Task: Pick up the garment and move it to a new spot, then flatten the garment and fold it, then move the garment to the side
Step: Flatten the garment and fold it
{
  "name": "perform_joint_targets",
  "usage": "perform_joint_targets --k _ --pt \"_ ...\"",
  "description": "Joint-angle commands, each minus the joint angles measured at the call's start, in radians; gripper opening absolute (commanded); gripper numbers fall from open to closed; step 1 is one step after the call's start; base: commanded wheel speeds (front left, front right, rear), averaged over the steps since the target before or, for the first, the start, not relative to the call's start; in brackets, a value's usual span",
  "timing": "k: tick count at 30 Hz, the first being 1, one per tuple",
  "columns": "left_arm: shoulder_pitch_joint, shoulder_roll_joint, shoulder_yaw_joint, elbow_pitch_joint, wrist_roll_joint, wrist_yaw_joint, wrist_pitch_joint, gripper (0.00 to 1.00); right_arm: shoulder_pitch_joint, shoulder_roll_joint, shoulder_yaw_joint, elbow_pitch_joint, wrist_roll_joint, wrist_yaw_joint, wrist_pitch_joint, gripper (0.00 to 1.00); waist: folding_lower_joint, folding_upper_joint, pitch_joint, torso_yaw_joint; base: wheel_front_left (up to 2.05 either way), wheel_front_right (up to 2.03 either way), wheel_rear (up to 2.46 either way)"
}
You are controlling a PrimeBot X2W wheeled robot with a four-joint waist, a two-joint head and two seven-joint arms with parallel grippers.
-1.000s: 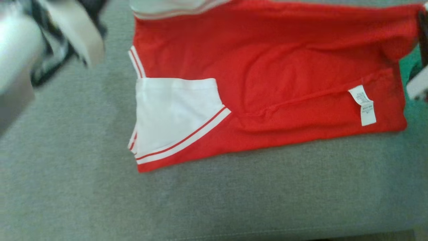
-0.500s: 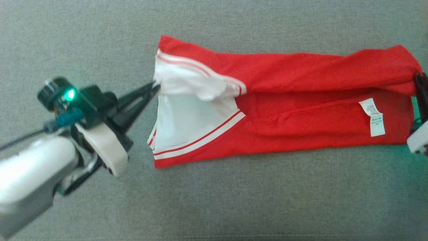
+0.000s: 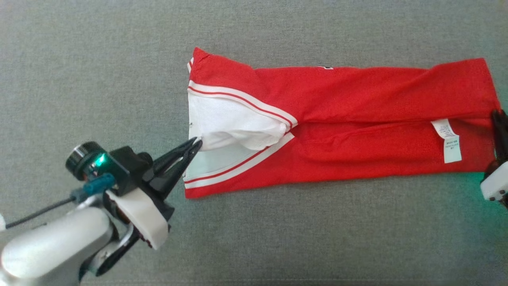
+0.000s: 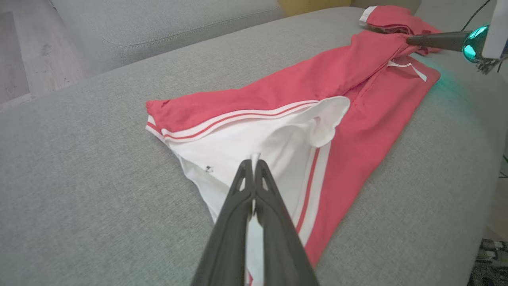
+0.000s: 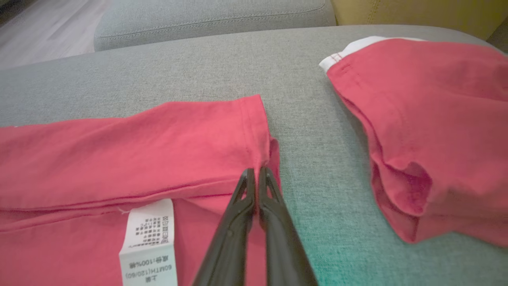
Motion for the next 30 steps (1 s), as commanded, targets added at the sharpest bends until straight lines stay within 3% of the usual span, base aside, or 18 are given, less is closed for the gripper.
perform_joint_targets --k 1,2,3,7,12,16,19,23,30 --pt "0.004 0.022 0.046 -0.016 -0.011 0.013 -0.017 0.0 0.026 -0.01 -0.008 -0.029 -0.016 -0.001 -0.007 1.0 -0.0001 0.0 -0.007 0.0 0.0 0.0 0.0" --pt "0.012 0.017 0.046 -0.013 -0.01 0.018 -0.024 0.25 0.027 0.0 -0.019 -0.025 -0.023 -0.001 -0.016 1.0 -0.0001 0.0 -0.012 0.0 0.0 0.0 0.0" --pt "0.02 0.01 0.049 -0.008 -0.011 0.027 -0.039 0.98 0.028 0.013 -0.029 -0.023 -0.028 -0.001 -0.029 1.0 -0.0001 0.0 -0.018 0.0 0.0 0.0 0.0" --pt "0.064 -0.032 0.075 0.018 0.01 0.099 -0.141 1.0 0.049 0.071 -0.055 -0.033 -0.038 -0.001 -0.091 1.0 -0.0001 0.0 -0.058 0.001 0.0 0.0 0.0" --pt "0.184 -0.13 0.173 0.071 0.027 0.263 -0.213 1.0 0.093 0.163 -0.093 -0.053 -0.035 -0.001 -0.19 1.0 -0.0001 0.0 -0.122 0.006 0.0 0.0 0.0" --pt "0.308 -0.235 0.318 0.077 0.099 0.361 -0.216 1.0 0.096 0.226 -0.126 -0.008 -0.046 -0.001 -0.239 1.0 -0.0001 0.0 -0.166 0.015 0.0 0.0 0.0" --pt "0.409 -0.319 0.418 0.077 0.204 0.401 -0.216 1.0 0.072 0.254 -0.151 0.056 -0.043 -0.001 -0.255 1.0 -0.0001 0.0 -0.192 0.031 0.0 0.0 0.0" --pt "0.523 -0.429 0.515 0.06 0.342 0.402 -0.216 1.0 0.017 0.263 -0.214 0.164 -0.053 -0.001 -0.271 1.0 -0.0001 0.0 -0.207 0.063 0.0 0.0 0.0" --pt "0.617 -0.542 0.601 0.068 0.494 0.301 -0.216 1.0 -0.109 0.25 -0.329 0.358 -0.076 -0.001 -0.286 1.0 -0.0001 0.0 -0.202 0.116 0.0 0.0 0.0"
